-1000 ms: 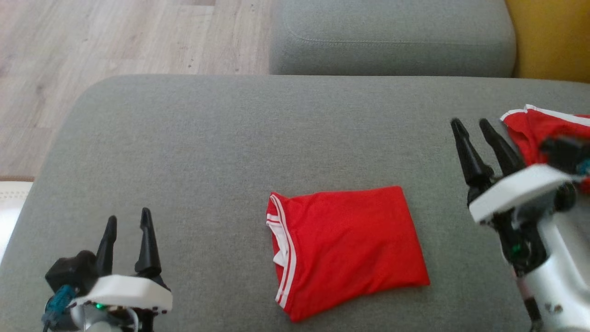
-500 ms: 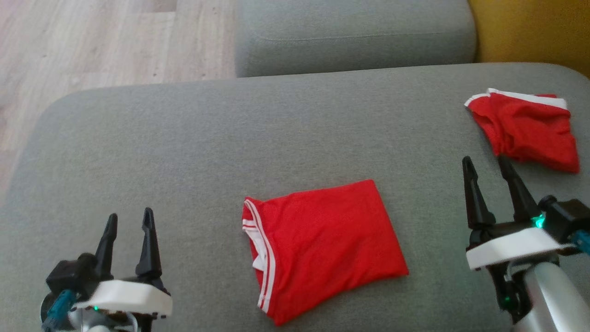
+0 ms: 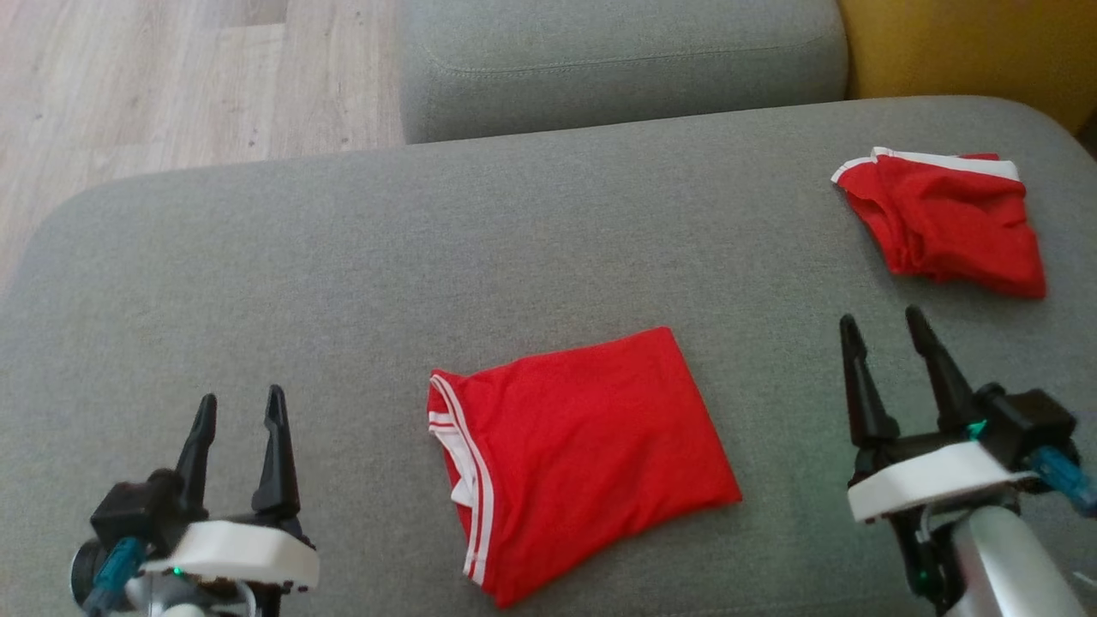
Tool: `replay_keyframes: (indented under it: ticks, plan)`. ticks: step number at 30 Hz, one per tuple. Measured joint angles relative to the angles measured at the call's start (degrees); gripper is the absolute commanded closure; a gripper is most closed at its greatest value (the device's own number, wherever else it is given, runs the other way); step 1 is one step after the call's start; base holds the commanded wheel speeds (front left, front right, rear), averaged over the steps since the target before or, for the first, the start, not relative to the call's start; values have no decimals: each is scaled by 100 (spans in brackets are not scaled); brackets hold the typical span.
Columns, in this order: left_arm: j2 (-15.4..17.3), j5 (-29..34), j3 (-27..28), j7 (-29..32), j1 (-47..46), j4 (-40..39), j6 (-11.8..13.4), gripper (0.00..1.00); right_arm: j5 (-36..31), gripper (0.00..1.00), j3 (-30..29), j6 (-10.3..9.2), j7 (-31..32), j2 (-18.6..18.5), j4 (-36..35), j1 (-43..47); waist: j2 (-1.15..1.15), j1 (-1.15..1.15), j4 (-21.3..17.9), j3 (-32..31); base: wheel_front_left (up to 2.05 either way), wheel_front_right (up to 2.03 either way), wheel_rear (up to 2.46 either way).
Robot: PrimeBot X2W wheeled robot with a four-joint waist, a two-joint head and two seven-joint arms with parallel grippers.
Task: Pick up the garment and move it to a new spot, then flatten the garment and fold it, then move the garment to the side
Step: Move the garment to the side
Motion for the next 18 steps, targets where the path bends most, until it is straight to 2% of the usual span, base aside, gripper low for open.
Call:
replay_keyframes:
  ticks: [4, 8, 11, 18]
  plan:
    - [-31, 2, 36, 0, -14, 16, -52, 0, 318, 0, 499, 0, 152, -1, 342, -29, 0, 0, 50, 12, 0, 0, 0]
    - [-46, 51, 69, 0, -26, 16, -71, 0, 724, 0, 1215, 0, 982, -9, 733, -407, 0, 0, 130, 40, 0, 0, 0]
    - [-56, 51, 63, 0, -37, 21, -96, 0, 982, 0, 1495, 0, 1728, -18, 1114, -959, 0, 0, 233, 50, 0, 0, 0]
    - [-71, 32, 12, 0, -50, 74, -102, 0, 1348, 0, 1341, 0, 3162, 152, 2158, -1567, 0, 0, 523, 56, 0, 0, 0]
